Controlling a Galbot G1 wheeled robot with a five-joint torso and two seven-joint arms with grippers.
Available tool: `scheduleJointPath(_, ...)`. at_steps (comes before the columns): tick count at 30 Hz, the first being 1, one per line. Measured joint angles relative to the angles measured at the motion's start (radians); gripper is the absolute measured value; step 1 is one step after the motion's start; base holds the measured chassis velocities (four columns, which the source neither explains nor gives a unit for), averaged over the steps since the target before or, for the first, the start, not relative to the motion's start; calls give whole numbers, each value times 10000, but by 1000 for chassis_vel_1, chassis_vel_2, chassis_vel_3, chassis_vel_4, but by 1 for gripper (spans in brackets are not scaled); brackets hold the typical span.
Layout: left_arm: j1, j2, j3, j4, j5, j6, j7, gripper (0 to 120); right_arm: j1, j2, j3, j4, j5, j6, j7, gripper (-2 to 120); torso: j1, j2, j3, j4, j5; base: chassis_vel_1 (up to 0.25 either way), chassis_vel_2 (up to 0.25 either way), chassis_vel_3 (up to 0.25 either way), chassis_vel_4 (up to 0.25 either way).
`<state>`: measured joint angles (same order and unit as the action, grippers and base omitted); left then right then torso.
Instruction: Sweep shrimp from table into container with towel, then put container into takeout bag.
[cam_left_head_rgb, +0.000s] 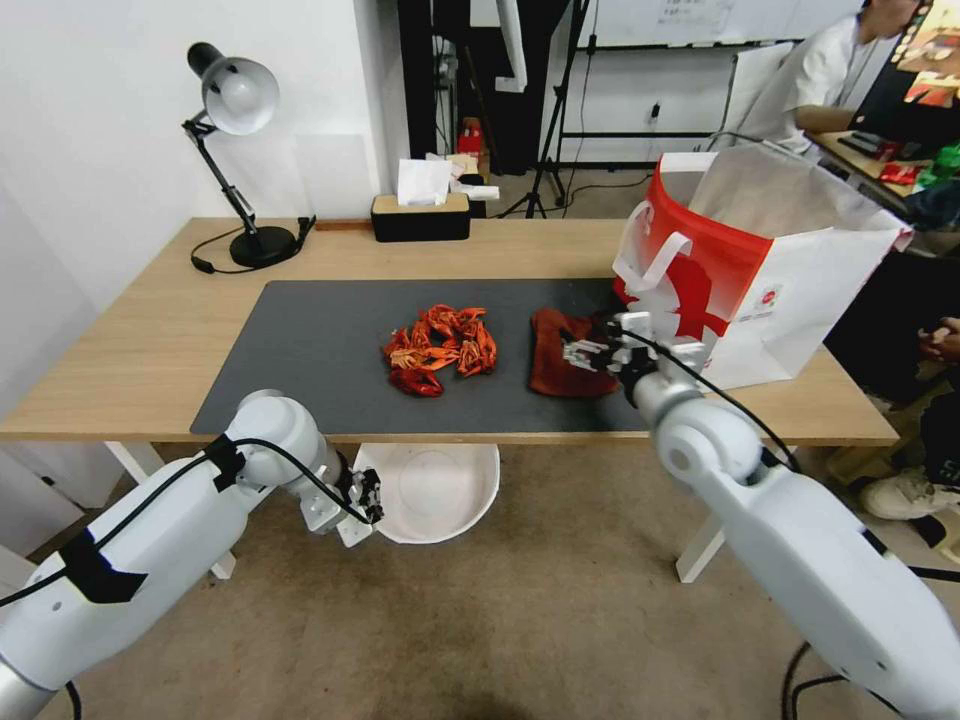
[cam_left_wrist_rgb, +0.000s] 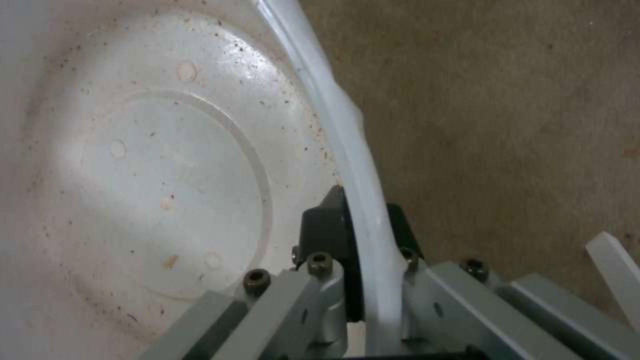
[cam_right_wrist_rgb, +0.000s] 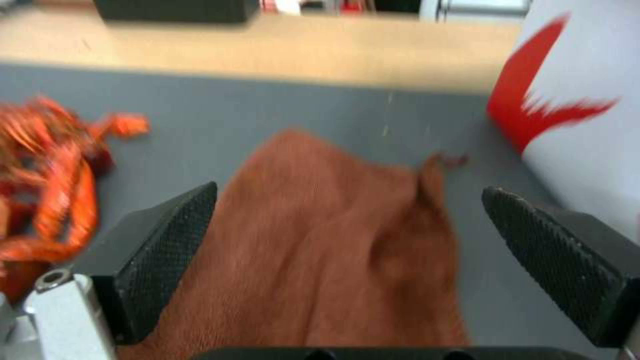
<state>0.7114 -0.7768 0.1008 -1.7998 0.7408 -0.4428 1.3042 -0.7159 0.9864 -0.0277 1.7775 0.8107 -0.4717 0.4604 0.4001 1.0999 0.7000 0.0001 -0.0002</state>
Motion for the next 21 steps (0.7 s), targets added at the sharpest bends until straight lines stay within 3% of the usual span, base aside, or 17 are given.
scheduleJointPath(3, 51, 74, 33, -138, 12, -12, 19, 0, 657, 565, -543, -609, 145, -493, 775, 100, 0, 0, 0, 0, -3, 0, 0, 0, 0)
scheduleJointPath(8, 50, 122, 41, -164, -6, -12, 20, 0, 932, 845, -784, -857, 600, -953, 1294, 100, 0, 0, 0, 0, -2, 0, 0, 0, 0)
scheduleJointPath(19, 200, 239, -11, -78, -145, -40, -177, 0, 883, 981, -774, -937, 1296, -1101, 2026, 67, -1, 1, -1, -1, 2, 0, 0, 0, 0)
scheduleJointPath(21, 196, 214, -12, -39, -151, -66, -233, 0, 794, 982, -751, -900, 1369, -1093, 2027, 54, -1, 1, -1, 0, 1, 0, 0, 0, 0)
